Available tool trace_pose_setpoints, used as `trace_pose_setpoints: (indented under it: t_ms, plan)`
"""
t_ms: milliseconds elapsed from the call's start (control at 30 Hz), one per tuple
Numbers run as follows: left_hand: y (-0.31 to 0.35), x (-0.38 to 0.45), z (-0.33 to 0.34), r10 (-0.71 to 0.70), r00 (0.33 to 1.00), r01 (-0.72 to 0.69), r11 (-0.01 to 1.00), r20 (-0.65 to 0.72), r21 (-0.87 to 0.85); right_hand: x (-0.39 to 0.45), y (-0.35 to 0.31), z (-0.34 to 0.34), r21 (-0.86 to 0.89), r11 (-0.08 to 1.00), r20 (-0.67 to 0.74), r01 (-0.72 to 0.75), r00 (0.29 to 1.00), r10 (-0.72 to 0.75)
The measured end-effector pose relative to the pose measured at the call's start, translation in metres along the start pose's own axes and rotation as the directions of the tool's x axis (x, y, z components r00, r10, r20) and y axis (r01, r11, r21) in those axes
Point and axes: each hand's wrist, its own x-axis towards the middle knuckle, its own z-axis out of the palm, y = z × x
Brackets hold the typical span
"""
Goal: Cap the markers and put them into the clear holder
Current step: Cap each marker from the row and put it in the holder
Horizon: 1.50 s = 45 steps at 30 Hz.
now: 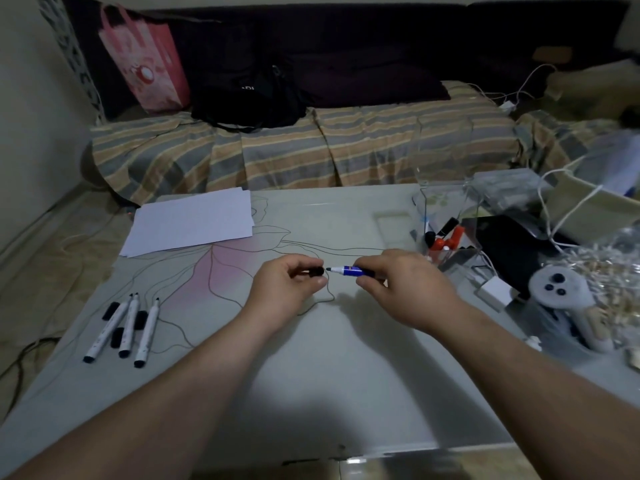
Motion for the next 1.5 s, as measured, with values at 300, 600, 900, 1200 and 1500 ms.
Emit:
trace_pose_setpoints:
  t_ms: [300, 600, 900, 1200, 1500]
  plan:
    - [0.006, -0.003, -0.002, 0.224, 0.972, -0.236, 0.891, 0.075, 0.389, 0.002, -0.006, 0.013, -0.119, 0.993, 0.014, 0.02, 1.0, -0.019]
    - [0.016, -0.007, -0.005, 0.424, 0.9, -0.413, 0.762, 0.097, 0.499, 0.013, -0.011, 0.015, -0.195, 0.976, -0.083, 0.102, 0.989, -0.121]
    - [0.019, -0.004, -0.01, 0.455, 0.852, -0.508, 0.608, 0.257, 0.61, 0.01, -0.022, 0.021, 0.03, 0.999, -0.007, -0.009, 1.0, 0.009]
    - [0.032, -0.008, 0.007, 0.243, 0.969, -0.245, 0.926, 0.045, 0.285, 0.003, -0.026, 0.009, 0.694, 0.667, 0.37, -0.27, 0.929, -0.01]
    - [0.04, -0.015, 0.062, 0.13, 0.988, -0.131, 0.991, 0.089, 0.003, -0.005, 0.017, -0.046, 0.492, 0.842, -0.043, -0.224, 0.959, 0.28]
